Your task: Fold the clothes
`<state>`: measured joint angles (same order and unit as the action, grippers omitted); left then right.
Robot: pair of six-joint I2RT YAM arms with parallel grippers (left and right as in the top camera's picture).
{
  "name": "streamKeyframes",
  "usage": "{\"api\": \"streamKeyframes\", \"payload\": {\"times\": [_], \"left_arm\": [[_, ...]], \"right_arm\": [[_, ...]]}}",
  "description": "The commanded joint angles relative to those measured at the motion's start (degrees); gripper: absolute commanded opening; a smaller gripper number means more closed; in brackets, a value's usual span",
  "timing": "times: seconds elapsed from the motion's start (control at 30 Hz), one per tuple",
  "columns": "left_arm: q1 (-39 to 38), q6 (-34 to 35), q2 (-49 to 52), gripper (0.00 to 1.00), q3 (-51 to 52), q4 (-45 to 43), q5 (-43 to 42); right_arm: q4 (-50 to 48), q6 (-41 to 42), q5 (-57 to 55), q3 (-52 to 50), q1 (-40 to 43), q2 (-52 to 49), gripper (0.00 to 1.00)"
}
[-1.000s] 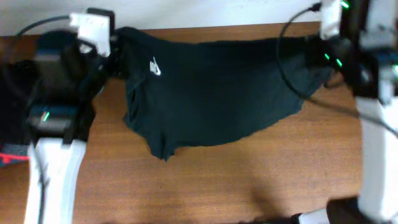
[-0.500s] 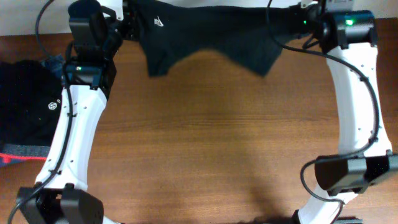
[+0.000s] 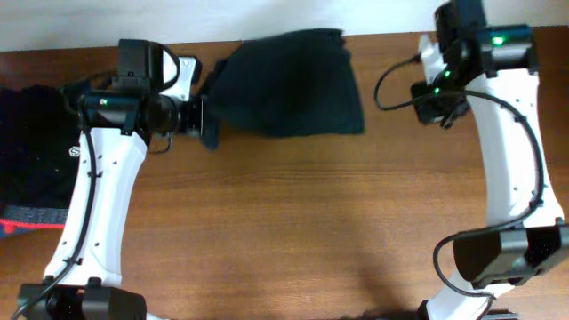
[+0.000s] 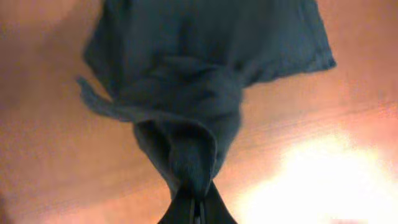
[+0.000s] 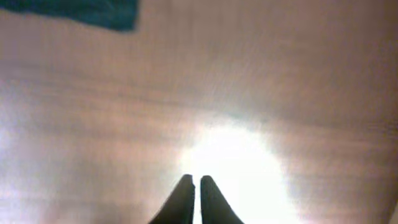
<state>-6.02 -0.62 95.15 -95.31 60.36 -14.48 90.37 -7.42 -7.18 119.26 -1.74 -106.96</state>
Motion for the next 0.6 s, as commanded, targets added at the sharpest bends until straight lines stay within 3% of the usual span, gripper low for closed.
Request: {"api": "streamKeyframes", "payload": {"times": [0.0,0.23,0.57], "left_arm": [[0.02,0.11,2.27,0.00,0.59,3.43,-1.16],[0.02,-0.35,5.18,0.01,2.40,3.76,-0.72],[0.02,-2.05,5.57,0.01,2.43,2.73,2.10]], "right_arm": [[-1.29,0.70,1.25,-6.38,0.26,0.31,0.08],[-8.00,0.63,7.67,-14.29,0.26,0.22,0.09],[-25.35,0.61,17.75,-22.25,-0.04,-3.26,0.36]]}}
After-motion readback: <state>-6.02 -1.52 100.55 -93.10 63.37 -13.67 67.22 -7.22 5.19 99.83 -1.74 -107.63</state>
